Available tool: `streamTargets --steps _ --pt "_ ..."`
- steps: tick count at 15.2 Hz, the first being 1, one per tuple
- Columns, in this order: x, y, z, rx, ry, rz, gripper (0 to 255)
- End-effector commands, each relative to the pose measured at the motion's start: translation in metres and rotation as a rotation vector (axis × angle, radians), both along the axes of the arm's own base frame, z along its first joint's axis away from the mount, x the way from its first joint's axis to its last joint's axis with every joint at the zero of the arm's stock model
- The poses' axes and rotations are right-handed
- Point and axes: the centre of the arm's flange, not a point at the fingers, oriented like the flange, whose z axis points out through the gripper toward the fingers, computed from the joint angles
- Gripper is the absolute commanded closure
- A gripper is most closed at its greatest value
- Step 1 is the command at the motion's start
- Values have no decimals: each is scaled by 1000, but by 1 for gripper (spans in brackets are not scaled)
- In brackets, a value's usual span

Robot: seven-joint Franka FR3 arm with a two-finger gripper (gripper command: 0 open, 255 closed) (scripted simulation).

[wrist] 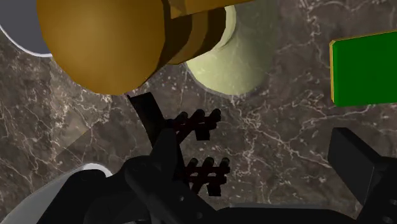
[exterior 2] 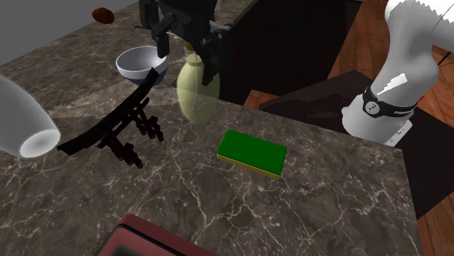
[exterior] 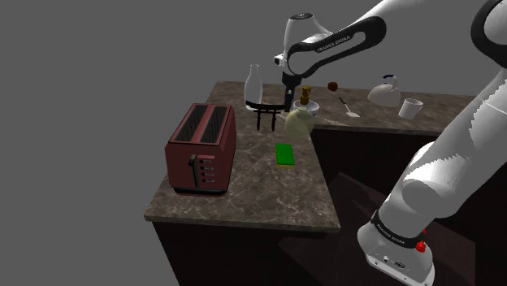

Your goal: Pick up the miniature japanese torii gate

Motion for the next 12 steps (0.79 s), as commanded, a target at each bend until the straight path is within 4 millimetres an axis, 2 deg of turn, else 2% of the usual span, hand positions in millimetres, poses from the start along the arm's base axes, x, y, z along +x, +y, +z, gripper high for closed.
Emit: streamTargets --steps 1,9,12 --pt "22 -6 -7 -8 -6 36 0" --pt "110 -31 -43 -37 -28 170 0" --pt "110 -31 -59 -37 -28 170 0"
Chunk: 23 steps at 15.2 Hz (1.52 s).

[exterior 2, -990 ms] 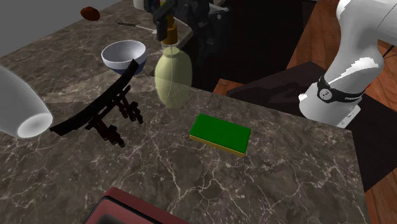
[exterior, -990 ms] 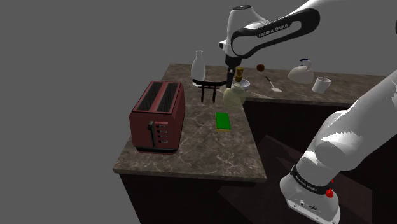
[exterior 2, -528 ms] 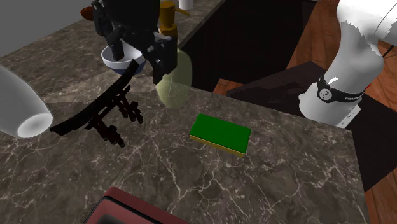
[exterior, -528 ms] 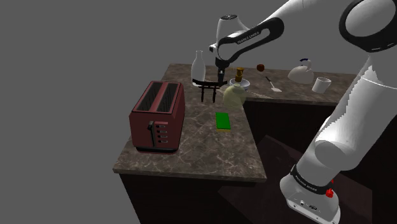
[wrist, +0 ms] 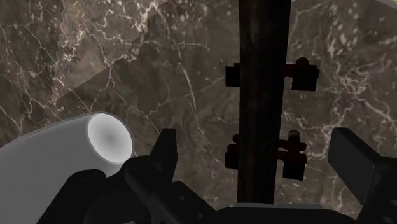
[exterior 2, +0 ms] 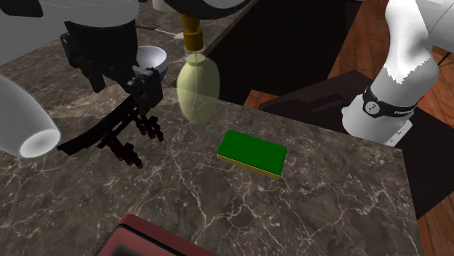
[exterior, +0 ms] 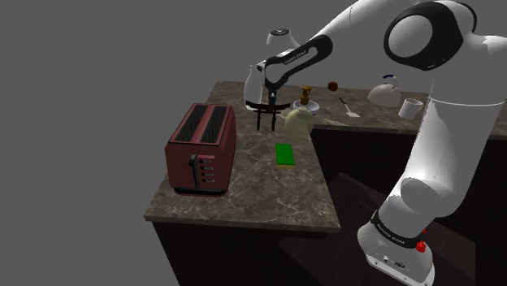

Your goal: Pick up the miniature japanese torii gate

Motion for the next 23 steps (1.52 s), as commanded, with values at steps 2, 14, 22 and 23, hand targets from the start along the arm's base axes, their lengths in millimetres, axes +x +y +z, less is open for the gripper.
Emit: streamTargets --steps 2,14,22,23 --pt "3 0 -16 -1 -1 3 0" --pt "3 -1 -30 -1 -1 3 255" --pt "3 0 -3 -1 -1 3 255" --pt "3 0 2 -1 -1 3 255"
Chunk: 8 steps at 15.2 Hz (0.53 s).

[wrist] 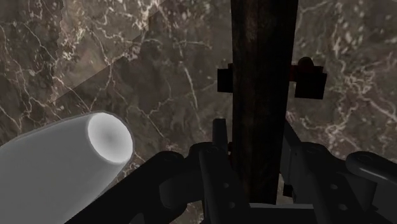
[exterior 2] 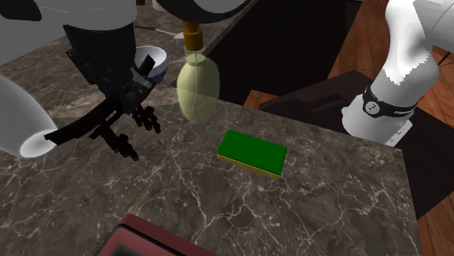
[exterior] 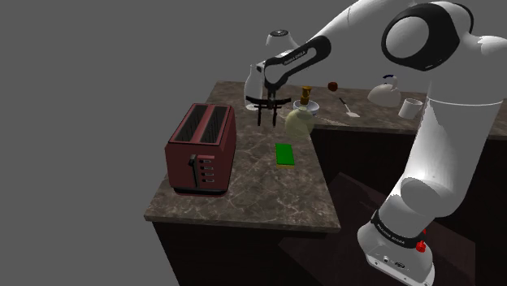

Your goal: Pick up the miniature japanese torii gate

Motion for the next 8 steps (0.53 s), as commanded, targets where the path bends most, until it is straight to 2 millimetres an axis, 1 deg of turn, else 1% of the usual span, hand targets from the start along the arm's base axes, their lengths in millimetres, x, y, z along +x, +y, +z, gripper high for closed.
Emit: streamTargets --steps 1,8 --pt "0 1 10 0 0 0 255" --pt "0 1 47 0 0 0 255"
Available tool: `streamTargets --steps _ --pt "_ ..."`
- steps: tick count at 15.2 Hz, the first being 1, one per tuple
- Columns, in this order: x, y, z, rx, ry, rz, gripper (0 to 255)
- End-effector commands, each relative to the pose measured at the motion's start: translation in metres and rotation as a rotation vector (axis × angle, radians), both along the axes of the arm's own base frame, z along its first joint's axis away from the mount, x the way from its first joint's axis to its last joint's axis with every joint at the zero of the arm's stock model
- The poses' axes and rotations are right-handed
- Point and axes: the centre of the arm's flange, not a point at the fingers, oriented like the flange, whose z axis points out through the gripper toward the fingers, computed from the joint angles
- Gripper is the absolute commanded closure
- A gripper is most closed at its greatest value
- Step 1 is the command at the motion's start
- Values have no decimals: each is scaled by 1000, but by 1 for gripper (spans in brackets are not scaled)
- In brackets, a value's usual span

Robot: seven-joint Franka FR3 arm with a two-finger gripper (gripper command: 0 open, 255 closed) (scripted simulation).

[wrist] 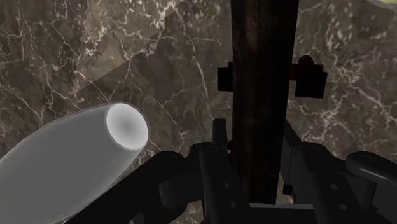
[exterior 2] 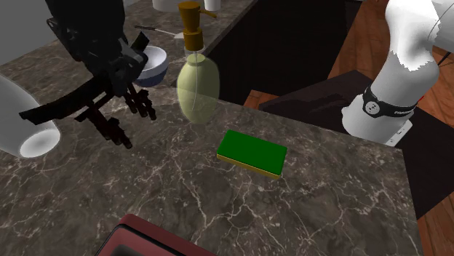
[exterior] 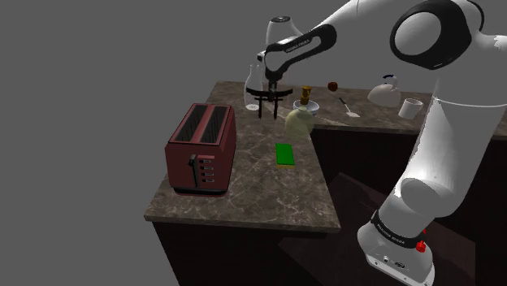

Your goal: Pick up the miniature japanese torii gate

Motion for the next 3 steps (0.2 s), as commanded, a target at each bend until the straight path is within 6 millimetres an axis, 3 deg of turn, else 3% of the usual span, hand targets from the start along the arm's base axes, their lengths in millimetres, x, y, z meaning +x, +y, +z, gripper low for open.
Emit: streamTargets --steps 1,3 --pt "0 0 10 0 0 0 255" --pt "0 0 11 0 0 0 255"
